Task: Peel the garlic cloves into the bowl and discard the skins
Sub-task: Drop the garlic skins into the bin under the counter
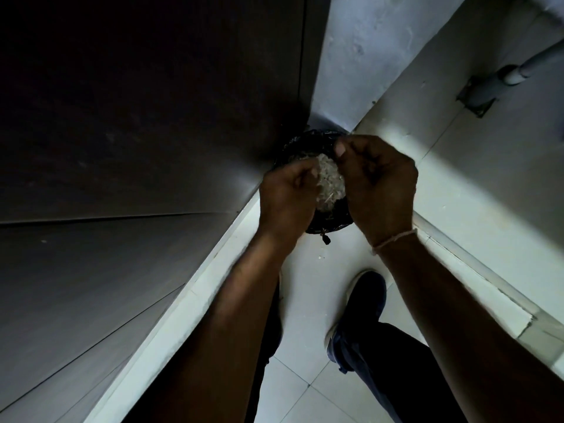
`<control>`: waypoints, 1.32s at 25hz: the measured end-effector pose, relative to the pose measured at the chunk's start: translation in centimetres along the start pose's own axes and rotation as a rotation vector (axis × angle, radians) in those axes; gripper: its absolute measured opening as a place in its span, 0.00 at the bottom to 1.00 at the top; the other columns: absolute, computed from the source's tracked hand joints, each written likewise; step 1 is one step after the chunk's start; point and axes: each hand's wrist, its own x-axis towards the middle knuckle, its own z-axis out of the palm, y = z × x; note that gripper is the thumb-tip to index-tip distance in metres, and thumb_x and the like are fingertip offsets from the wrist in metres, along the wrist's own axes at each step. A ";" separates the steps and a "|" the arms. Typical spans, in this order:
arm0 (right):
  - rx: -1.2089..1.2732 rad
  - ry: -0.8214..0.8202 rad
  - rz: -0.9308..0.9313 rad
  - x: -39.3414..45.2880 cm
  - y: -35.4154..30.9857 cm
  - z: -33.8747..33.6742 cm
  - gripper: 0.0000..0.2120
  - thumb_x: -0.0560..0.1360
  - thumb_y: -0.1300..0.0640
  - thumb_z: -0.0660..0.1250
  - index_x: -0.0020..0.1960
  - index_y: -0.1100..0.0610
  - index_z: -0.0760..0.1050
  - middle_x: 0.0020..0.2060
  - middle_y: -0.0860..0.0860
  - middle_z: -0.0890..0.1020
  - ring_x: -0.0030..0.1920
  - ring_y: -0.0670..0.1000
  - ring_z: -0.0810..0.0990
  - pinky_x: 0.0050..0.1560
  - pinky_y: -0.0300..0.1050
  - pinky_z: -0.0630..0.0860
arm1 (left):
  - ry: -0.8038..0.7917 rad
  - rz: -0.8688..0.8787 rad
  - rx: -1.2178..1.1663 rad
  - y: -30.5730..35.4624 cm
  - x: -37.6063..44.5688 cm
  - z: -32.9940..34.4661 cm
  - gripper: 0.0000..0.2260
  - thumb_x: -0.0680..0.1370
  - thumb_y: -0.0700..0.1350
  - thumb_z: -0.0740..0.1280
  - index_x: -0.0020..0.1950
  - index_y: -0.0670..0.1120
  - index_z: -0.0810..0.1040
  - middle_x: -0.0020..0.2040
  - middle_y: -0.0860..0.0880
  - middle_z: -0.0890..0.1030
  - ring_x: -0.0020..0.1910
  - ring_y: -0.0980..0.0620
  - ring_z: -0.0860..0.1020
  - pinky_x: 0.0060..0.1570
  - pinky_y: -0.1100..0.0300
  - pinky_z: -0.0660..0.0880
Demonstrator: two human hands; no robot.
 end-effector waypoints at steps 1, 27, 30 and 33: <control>-0.166 -0.055 -0.083 -0.5 0.5 0.2 0.08 0.82 0.58 0.68 0.59 0.57 0.83 0.49 0.49 0.87 0.50 0.46 0.86 0.56 0.43 0.81 | -0.036 -0.117 -0.272 0.4 0.0 0.0 0.12 0.85 0.35 0.63 0.66 0.37 0.82 0.57 0.39 0.86 0.59 0.42 0.85 0.64 0.46 0.80; -0.475 -0.014 -0.331 -0.4 1.0 -0.9 0.13 0.74 0.71 0.69 0.55 0.63 0.86 0.53 0.58 0.86 0.55 0.56 0.84 0.62 0.46 0.78 | -0.074 -0.318 -0.763 1.1 0.3 -0.6 0.08 0.81 0.29 0.65 0.53 0.36 0.83 0.48 0.40 0.87 0.48 0.45 0.88 0.53 0.53 0.85; -0.480 -0.120 -0.397 -1.1 0.9 0.2 0.13 0.75 0.68 0.68 0.57 0.62 0.85 0.55 0.59 0.85 0.57 0.57 0.83 0.63 0.44 0.76 | -0.032 -0.316 -0.682 0.9 0.3 -0.5 0.08 0.81 0.29 0.65 0.55 0.35 0.83 0.47 0.39 0.87 0.44 0.46 0.87 0.49 0.54 0.86; -0.443 -0.027 -0.295 -0.9 1.1 -0.4 0.13 0.77 0.68 0.67 0.59 0.63 0.84 0.55 0.58 0.85 0.57 0.54 0.83 0.64 0.40 0.75 | -0.007 -0.331 -0.706 0.9 0.6 -0.5 0.06 0.80 0.29 0.67 0.52 0.36 0.83 0.47 0.38 0.87 0.46 0.44 0.88 0.53 0.50 0.85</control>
